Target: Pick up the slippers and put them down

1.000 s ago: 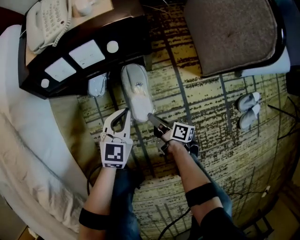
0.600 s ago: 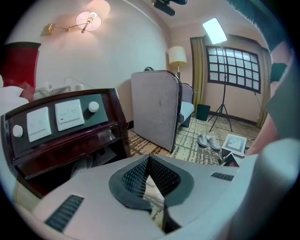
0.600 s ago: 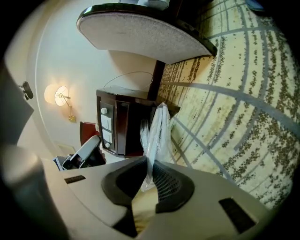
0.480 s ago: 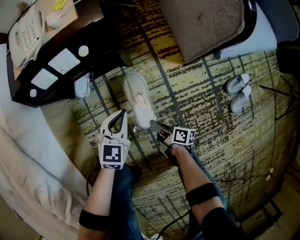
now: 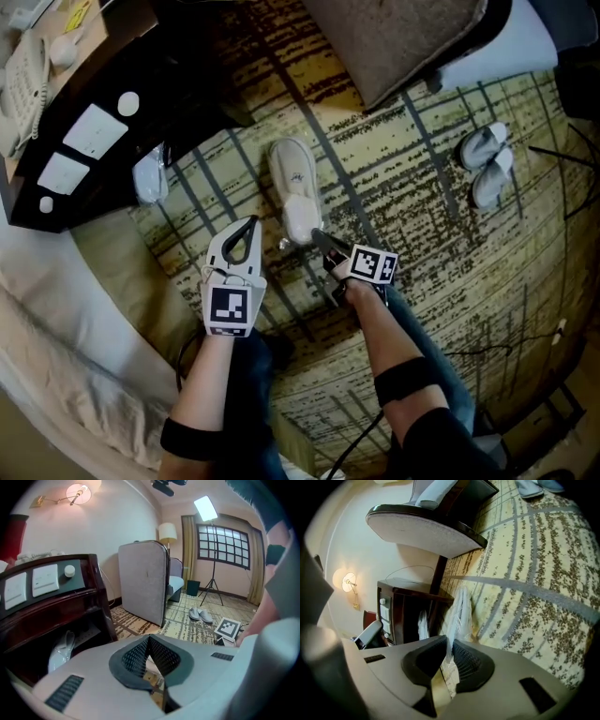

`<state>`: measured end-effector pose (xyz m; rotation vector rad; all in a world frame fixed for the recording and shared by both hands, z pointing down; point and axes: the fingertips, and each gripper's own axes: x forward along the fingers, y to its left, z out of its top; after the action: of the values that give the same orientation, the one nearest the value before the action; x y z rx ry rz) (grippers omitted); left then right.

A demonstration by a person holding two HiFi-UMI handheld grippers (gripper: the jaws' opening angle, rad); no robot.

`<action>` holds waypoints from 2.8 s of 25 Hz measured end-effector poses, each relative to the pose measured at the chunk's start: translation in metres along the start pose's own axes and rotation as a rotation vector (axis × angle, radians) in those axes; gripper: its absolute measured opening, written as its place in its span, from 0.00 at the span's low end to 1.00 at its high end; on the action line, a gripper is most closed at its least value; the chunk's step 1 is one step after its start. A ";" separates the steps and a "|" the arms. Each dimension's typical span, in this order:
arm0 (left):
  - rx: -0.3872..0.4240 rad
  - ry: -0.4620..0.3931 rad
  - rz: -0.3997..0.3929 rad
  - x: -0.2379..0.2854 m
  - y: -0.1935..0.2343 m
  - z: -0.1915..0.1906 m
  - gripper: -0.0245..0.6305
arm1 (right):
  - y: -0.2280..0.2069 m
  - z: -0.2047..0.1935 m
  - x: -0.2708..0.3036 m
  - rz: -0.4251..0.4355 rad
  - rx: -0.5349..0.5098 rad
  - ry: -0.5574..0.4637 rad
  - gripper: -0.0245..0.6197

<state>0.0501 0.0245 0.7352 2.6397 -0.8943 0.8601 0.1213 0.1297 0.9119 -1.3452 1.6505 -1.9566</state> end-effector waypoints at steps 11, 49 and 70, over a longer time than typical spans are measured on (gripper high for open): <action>0.017 -0.003 -0.031 -0.010 -0.009 0.007 0.04 | -0.044 -0.009 -0.019 -0.346 -0.056 0.078 0.46; -0.201 -0.143 0.396 -0.485 0.046 0.390 0.04 | 0.699 0.116 -0.303 -0.034 -1.153 -0.055 0.04; -0.247 -0.180 0.449 -0.535 0.064 0.391 0.04 | 0.744 0.101 -0.312 0.021 -1.184 -0.047 0.04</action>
<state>-0.1537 0.0828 0.1039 2.3622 -1.5685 0.5536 0.1033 0.0357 0.1044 -1.5903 2.9142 -0.7902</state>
